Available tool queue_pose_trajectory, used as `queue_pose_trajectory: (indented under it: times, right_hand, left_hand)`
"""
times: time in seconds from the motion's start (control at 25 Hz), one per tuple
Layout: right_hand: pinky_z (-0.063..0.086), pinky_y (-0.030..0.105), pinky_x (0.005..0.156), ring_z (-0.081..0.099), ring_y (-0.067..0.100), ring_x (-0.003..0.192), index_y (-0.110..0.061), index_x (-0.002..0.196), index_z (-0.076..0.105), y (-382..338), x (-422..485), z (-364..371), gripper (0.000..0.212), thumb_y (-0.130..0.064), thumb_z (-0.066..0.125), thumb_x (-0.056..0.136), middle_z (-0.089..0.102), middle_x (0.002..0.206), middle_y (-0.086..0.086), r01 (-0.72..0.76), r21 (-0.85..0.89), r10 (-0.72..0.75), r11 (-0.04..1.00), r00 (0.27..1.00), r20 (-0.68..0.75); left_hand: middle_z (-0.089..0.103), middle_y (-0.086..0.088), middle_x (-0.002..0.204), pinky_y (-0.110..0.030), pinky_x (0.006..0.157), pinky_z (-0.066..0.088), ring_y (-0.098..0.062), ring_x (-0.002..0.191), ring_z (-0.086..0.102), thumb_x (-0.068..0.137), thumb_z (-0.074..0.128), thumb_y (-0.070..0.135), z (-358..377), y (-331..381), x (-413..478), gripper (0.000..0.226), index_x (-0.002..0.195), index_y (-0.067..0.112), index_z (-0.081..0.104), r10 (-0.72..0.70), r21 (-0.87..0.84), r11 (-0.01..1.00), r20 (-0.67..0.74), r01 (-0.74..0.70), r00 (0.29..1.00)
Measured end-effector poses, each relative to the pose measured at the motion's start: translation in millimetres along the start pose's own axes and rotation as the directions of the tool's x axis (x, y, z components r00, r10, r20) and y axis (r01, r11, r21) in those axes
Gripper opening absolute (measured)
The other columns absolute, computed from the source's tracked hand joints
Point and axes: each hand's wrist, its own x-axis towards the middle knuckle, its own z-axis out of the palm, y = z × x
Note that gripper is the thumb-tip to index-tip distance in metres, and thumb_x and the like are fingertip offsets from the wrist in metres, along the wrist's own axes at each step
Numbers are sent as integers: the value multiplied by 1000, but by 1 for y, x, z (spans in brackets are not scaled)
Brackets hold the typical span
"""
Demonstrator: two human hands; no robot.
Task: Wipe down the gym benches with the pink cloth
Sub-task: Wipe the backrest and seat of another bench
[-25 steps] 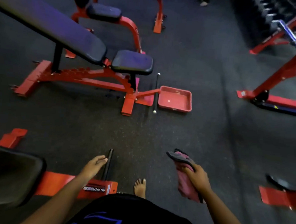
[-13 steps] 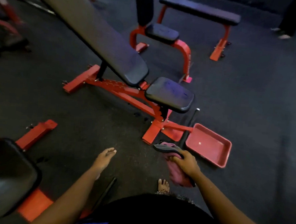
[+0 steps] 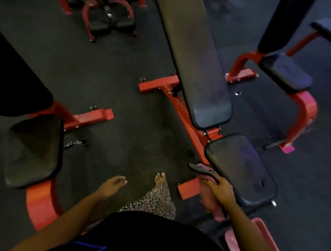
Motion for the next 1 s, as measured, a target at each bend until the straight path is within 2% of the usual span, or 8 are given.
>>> queue_pose_trajectory:
  times: [0.12,0.2,0.4,0.52,0.6,0.72,0.84,1.0]
  right_hand:
    - [42,30,89,58,31,113,-20,125,60,-60,86,-8,40,-20,65,86,63,123,12,93,24,-94,995,993,68]
    - [39,22,85,59,28,112,-17,122,62,-110,139,-21,36,-18,65,85,65,120,8,164,58,-169,985,982,90]
    - [34,15,84,55,13,103,-18,119,63,-226,268,-60,34,-18,66,85,64,114,5,345,127,-349,930,937,6]
    - [31,8,80,52,10,101,-17,118,64,-284,334,-84,35,-14,68,83,63,114,6,435,138,-427,890,900,-84]
    - [33,12,85,53,11,103,-20,117,64,-316,377,-98,34,-15,68,83,63,116,5,459,159,-440,874,887,-137]
    - [40,26,91,57,20,108,-23,117,64,-357,446,-117,34,-17,67,84,62,117,6,503,206,-457,839,858,-234]
    - [39,25,89,56,21,109,-18,119,63,-406,514,-139,35,-15,66,84,60,116,6,525,228,-449,820,837,-313]
    - [39,25,90,55,20,110,-19,121,61,-473,591,-160,39,-18,68,83,57,120,5,572,186,-470,799,787,-400]
  left_hand:
    - [50,-16,136,-34,105,34,-30,126,46,95,51,18,-40,45,46,36,127,1,52,-70,-80,995,-63,65,996]
    - [49,-15,136,-38,103,36,-31,126,46,96,50,20,-67,94,80,36,128,4,51,-73,-136,989,-114,57,991]
    - [49,-10,136,-36,102,35,-24,124,46,95,49,21,-117,243,159,37,131,11,50,76,-295,945,-234,-145,969]
    - [49,-7,137,-35,94,37,-18,120,47,96,47,25,-139,332,203,35,130,18,49,154,-411,880,-228,-238,961]
    - [48,-5,137,-37,96,36,-18,121,46,96,46,28,-156,385,230,34,130,22,47,204,-462,839,-224,-288,953]
    - [43,-2,140,-37,103,34,-19,131,40,97,44,32,-181,458,274,41,136,22,41,307,-480,789,-235,-385,922]
    - [39,-2,144,-42,112,30,-20,133,37,95,43,40,-207,528,322,51,142,25,30,327,-504,755,-264,-419,907]
    - [34,2,148,-50,115,22,-19,136,33,88,45,57,-230,605,386,66,145,33,21,285,-561,692,-364,-453,887]
